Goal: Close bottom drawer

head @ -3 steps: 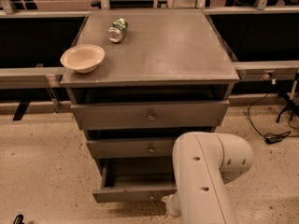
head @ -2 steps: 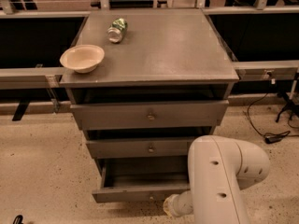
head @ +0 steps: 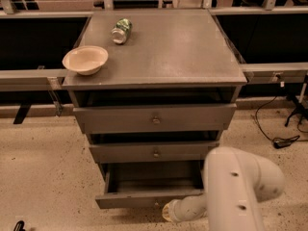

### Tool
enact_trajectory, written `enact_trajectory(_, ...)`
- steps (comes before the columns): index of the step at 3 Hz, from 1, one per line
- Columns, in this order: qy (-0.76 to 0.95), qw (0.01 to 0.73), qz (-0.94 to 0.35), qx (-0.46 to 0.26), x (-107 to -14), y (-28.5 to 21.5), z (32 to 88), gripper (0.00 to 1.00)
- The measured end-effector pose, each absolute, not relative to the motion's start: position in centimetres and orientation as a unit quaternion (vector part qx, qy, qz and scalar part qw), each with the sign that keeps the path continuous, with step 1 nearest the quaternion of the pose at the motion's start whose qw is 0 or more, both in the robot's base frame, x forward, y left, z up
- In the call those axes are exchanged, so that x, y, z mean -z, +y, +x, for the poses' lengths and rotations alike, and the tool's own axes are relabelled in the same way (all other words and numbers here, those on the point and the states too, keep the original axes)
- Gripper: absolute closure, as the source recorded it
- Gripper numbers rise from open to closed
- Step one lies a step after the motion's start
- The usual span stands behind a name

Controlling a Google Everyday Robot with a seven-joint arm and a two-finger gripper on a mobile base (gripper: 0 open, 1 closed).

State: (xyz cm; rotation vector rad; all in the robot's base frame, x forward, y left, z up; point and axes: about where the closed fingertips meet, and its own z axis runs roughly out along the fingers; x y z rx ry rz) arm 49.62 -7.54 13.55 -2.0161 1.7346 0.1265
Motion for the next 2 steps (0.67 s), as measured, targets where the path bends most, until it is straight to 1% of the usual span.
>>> enact_trajectory(1,0.588,0.285,-0.754,-0.061,-11.99,-6.35,50.31,1.00)
enact_trajectory(2,0.563,0.327,-0.755,-0.074,-12.59,-6.54,50.08,1.00)
